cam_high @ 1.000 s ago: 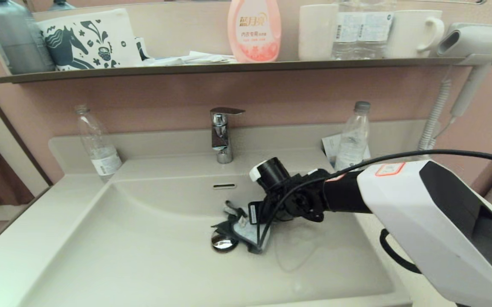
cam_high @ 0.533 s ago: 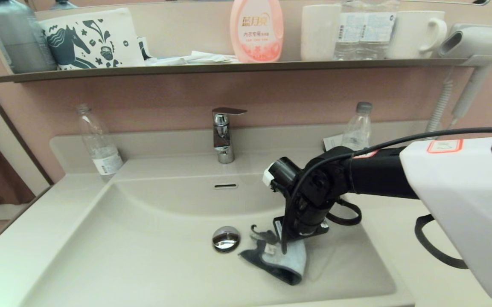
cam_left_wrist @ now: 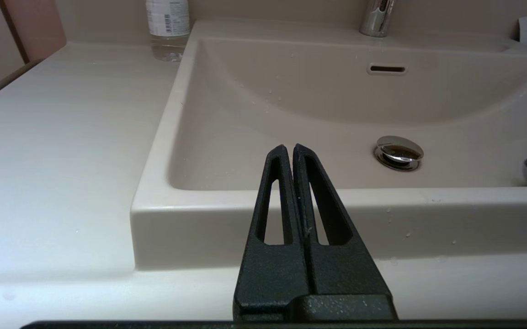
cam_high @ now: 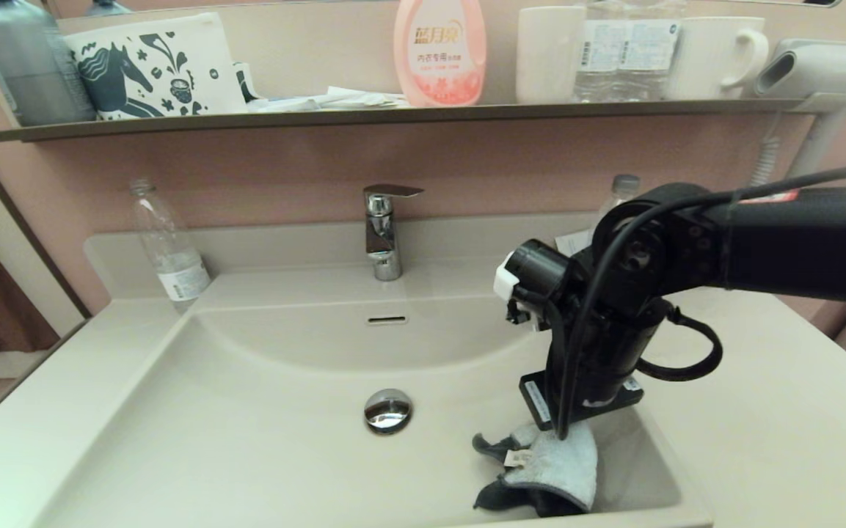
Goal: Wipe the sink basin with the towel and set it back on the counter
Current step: Wipe the sink
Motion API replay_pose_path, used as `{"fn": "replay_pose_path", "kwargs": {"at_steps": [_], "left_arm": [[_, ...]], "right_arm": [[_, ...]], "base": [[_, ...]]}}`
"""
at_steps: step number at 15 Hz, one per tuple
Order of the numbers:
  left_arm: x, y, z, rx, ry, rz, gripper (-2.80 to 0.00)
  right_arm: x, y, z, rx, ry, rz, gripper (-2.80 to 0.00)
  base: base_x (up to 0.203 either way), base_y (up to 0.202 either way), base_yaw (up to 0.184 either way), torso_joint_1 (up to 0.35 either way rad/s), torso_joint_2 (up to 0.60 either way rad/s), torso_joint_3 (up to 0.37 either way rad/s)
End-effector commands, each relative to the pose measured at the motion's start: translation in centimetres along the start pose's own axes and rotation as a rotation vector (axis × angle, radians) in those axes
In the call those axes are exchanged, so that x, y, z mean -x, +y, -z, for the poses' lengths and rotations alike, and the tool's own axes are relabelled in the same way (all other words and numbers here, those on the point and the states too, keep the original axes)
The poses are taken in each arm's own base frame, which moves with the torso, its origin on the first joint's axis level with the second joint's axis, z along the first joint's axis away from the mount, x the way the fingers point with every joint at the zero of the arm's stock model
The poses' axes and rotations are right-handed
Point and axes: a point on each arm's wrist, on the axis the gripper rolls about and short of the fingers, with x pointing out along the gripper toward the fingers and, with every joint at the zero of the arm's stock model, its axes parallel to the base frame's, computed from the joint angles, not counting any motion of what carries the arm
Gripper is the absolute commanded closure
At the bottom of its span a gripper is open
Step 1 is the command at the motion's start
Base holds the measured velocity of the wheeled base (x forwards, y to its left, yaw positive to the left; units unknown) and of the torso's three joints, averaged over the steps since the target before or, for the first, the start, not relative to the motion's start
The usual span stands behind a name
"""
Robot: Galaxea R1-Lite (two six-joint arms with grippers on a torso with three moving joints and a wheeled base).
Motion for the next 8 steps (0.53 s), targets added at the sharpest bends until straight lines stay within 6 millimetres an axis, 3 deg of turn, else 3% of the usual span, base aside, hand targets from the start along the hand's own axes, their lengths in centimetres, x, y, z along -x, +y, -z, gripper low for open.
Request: {"fn": "replay_pose_path", "kwargs": {"at_steps": [1, 4, 8], "left_arm": [[0.0, 0.0, 0.0, 0.001, 0.0, 0.0, 0.0], [0.0, 0.0, 0.0, 0.001, 0.0, 0.0, 0.0], [0.0, 0.0, 0.0, 0.001, 0.0, 0.0, 0.0]], "right_arm": [[3.4, -0.9, 1.1, -0.016, -0.07, -0.032, 0.0], [7.3, -2.5, 2.2, -0.053, -0.183, -0.071, 0.0], [10.2, -3.4, 0.4, -0.208, -0.465, -0.2, 0.0]], "base": [[0.0, 0.0, 0.0, 0.0, 0.0, 0.0], [0.0, 0.0, 0.0, 0.0, 0.0, 0.0], [0.0, 0.0, 0.0, 0.0, 0.0, 0.0]]}}
